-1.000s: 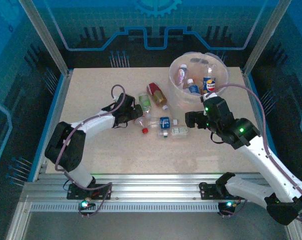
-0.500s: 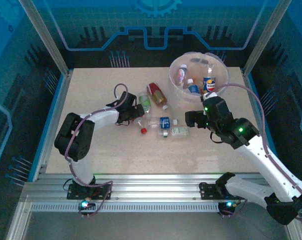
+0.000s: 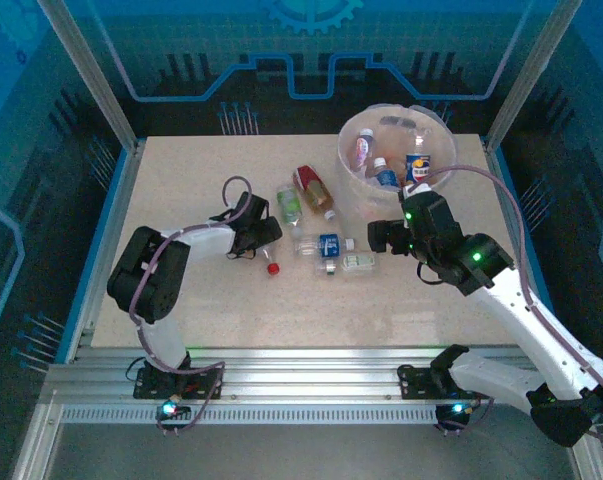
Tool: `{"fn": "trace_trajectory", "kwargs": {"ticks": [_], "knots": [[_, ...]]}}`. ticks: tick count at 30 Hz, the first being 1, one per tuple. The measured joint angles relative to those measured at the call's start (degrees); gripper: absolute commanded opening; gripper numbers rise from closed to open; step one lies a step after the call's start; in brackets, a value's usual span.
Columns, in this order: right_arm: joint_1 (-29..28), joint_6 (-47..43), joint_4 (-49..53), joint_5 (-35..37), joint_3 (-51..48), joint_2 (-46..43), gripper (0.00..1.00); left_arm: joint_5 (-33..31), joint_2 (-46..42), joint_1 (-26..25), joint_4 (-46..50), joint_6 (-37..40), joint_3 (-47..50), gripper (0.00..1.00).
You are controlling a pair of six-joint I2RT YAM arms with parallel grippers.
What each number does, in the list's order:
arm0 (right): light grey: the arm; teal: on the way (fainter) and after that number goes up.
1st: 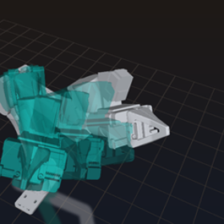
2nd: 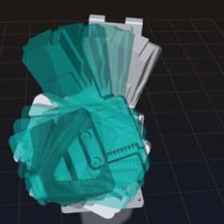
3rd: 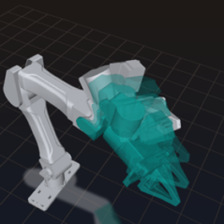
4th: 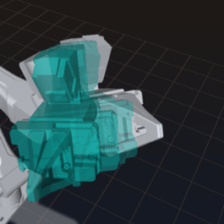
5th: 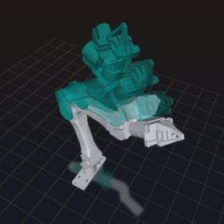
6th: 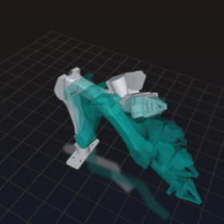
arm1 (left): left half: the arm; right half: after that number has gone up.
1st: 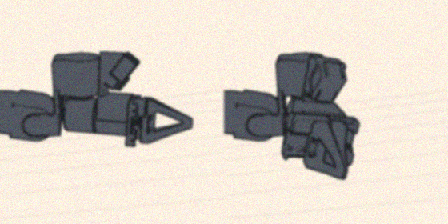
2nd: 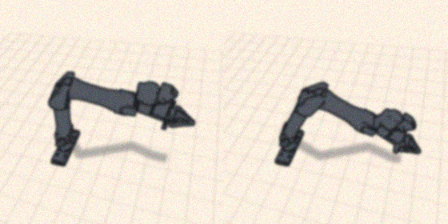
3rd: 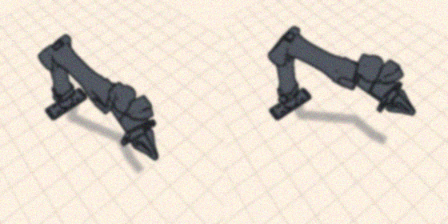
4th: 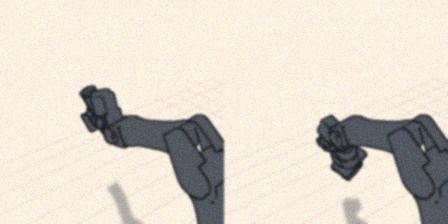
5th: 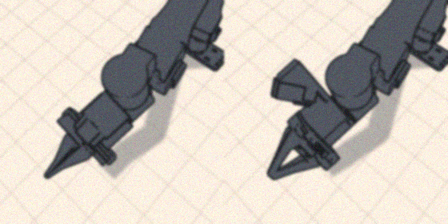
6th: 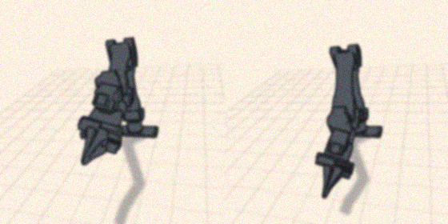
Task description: Put the plastic bottles in the bin
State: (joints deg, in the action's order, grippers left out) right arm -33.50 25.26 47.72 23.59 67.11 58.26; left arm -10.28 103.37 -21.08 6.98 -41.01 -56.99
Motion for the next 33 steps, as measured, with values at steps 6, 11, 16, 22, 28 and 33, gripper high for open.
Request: {"fn": "trace_trajectory", "kwargs": {"ticks": [6,11,16,22,28,33], "knots": [[-0.1,0.1,-0.8,0.0,0.0,0.9,1.00,-0.1,-1.2,0.6,-1.6,-1.2,2.2,0.60],[-0.2,0.0,-1.8,-0.4,0.2,2.0,1.00,0.1,-4.0,0.6,-1.2,-0.9,4.7,0.54],[-0.3,0.0,-2.5,-1.5,1.9,3.2,1.00,0.0,-10.9,0.6,-0.3,0.9,7.9,0.53],[-0.3,-0.3,-2.9,-3.0,5.6,4.0,1.00,0.1,-23.9,-0.2,-1.1,7.1,10.1,0.53],[-0.2,-0.9,-5.1,-9.1,10.5,6.2,1.00,2.7,-35.2,-4.0,-4.4,15.3,12.6,0.53],[-0.1,-0.8,-8.4,-17.0,14.6,9.5,1.00,7.7,-40.8,-7.7,-10.2,20.5,14.9,0.53]]}}
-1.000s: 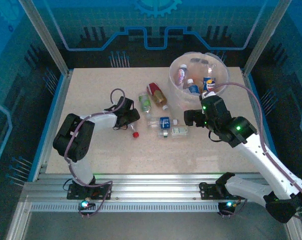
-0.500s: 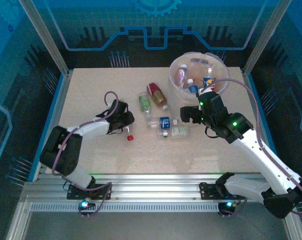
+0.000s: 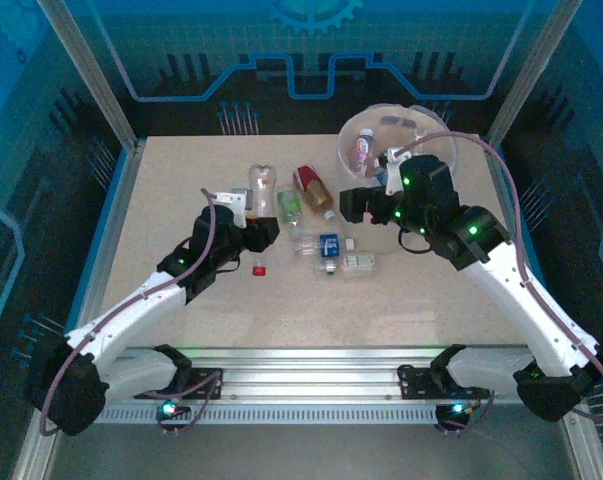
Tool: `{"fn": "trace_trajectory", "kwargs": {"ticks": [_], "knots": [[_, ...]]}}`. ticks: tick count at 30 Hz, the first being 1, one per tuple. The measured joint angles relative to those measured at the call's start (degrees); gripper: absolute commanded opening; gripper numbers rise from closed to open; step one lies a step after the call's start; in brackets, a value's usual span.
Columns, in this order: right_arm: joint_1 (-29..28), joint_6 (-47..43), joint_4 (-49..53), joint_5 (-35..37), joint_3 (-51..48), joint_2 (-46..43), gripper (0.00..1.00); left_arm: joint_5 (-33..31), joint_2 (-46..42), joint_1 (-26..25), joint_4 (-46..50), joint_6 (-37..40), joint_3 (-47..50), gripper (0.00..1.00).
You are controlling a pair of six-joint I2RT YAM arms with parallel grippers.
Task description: Put the plastic bottles in the bin
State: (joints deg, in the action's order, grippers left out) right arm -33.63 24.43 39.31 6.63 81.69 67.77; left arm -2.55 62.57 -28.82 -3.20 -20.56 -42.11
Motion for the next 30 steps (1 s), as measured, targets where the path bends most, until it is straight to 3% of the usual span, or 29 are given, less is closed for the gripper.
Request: {"fn": "trace_trajectory", "kwargs": {"ticks": [10,22,30], "knots": [[0.3,2.0,-7.0,-14.5,6.6,9.0,1.00,8.9,-0.8,-6.4,-11.3,4.3,1.2,0.53],[0.3,3.9,-9.9,-20.8,7.3,14.0,1.00,13.4,0.4,-9.4,-16.8,6.6,1.2,0.53],[0.3,5.6,-11.6,-24.6,7.3,16.2,0.89,13.6,0.9,-9.9,-18.8,7.2,1.2,0.54]]}}
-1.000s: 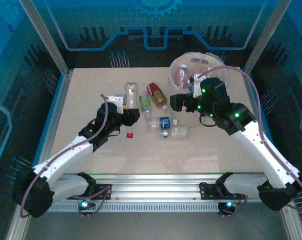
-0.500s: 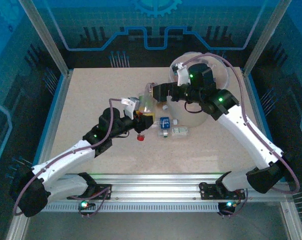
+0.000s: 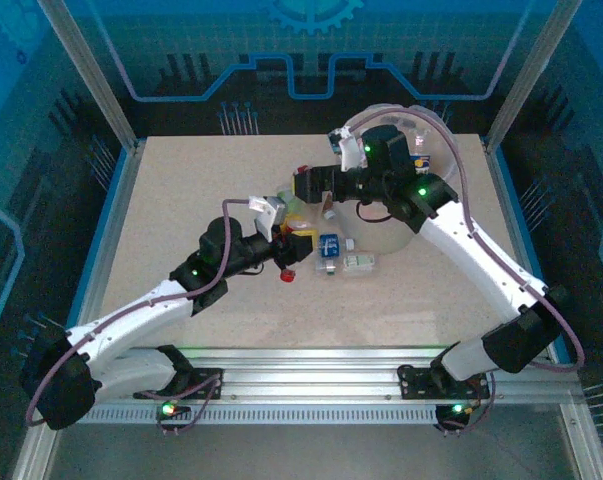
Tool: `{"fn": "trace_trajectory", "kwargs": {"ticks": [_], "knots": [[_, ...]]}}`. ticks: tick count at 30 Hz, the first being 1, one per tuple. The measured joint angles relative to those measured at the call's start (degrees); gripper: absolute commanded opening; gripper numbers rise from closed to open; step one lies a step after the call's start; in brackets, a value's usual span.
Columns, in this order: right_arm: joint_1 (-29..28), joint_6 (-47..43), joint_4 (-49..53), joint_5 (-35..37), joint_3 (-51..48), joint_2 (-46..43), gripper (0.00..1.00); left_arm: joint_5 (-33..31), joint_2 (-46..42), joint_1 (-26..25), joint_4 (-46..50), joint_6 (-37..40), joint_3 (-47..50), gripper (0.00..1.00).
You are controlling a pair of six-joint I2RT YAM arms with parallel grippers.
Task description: Put the plastic bottles in the bin
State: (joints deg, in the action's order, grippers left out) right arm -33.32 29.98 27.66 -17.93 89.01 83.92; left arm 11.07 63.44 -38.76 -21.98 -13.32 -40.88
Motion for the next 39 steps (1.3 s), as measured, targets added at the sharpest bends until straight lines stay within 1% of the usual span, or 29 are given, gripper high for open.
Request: {"fn": "trace_trajectory", "kwargs": {"ticks": [2,4,5,8,9,11,12,13,15,20,25,28,32,39], "knots": [[0.0,0.3,-0.3,-0.6,0.0,0.1,0.83,0.0,0.4,0.0,-0.3,0.0,0.0,0.54],[0.0,0.5,-0.3,-1.2,0.0,0.1,0.73,0.0,0.5,-0.1,-0.4,0.0,0.0,0.55],[0.0,0.5,-0.5,-1.5,0.0,0.1,0.70,0.1,0.6,-0.1,-0.4,0.0,0.0,0.56],[-0.1,0.2,-0.5,-2.0,0.0,0.1,0.59,0.2,0.7,-0.1,-0.4,0.0,0.0,0.60],[-0.1,0.2,-0.5,-1.9,0.0,0.1,0.56,0.2,0.7,-0.1,-0.4,0.0,0.0,0.64],[-0.1,0.0,-0.3,-1.9,0.1,0.1,0.50,0.1,0.7,-0.1,-0.4,-0.1,0.0,0.74],[-0.1,0.0,-0.2,-1.8,0.3,0.1,0.47,0.1,0.7,-0.1,-0.5,-0.1,0.0,0.83],[-0.1,-0.2,-0.1,-1.6,0.5,0.1,0.44,0.1,0.7,-0.2,-0.5,-0.3,0.0,0.98],[0.0,-0.5,0.2,-0.7,1.2,0.1,0.42,0.1,0.6,-0.3,-0.7,-0.2,0.0,0.99],[0.1,-2.4,3.0,1.5,5.4,0.1,0.40,-0.1,-0.6,-0.3,-0.7,-0.2,0.0,0.99],[1.0,-6.2,6.8,5.7,13.8,0.1,0.40,-1.1,-3.8,-0.3,-0.7,-0.2,0.1,0.99],[2.0,-9.4,8.7,10.0,20.0,0.1,0.40,-2.8,-6.6,-0.3,-1.2,-0.2,1.2,0.99],[3.4,-13.5,9.1,16.1,25.1,-0.7,0.41,-5.9,-9.5,-0.3,-1.2,-0.2,3.6,0.99],[5.0,-20.7,6.2,29.2,25.8,-2.9,0.39,-12.9,-13.7,-0.3,-0.4,-0.2,6.9,0.99]]}}
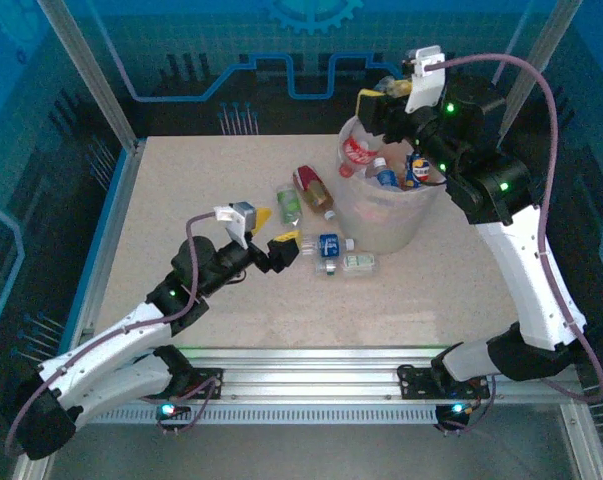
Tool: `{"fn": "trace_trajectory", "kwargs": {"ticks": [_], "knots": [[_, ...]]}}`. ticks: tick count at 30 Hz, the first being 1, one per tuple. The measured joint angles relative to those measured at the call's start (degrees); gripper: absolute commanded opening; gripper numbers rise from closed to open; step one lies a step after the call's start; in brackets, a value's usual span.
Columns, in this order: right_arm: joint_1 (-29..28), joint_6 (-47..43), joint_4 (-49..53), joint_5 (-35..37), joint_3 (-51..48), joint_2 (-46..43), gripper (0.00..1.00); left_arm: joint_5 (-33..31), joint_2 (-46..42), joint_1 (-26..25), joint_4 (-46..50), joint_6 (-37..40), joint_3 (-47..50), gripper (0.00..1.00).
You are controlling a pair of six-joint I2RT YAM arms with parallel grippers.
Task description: Put the plastic bottles in the bin
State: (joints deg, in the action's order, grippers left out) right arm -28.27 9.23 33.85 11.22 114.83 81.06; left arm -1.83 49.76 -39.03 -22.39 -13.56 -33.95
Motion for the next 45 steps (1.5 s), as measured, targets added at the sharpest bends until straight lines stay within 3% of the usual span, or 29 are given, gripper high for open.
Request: {"fn": "trace_trajectory", "kwargs": {"ticks": [6,11,30,45], "knots": [[4.4,-2.7,-2.7,7.3,-0.5,1.2,0.38,-4.1,-1.9,0.0,1.2,0.0,0.6,0.99],[7.7,-2.1,-3.0,8.3,-2.4,2.7,0.37,-6.6,-1.9,0.0,2.4,0.0,0.6,0.99],[11.0,9.5,-4.3,0.0,-22.0,2.8,0.37,-12.4,-0.3,0.0,5.2,-0.4,0.7,0.99],[14.5,13.7,-9.3,-5.3,-29.5,5.7,0.41,-14.4,0.5,0.0,6.7,-1.3,0.7,0.99]]}}
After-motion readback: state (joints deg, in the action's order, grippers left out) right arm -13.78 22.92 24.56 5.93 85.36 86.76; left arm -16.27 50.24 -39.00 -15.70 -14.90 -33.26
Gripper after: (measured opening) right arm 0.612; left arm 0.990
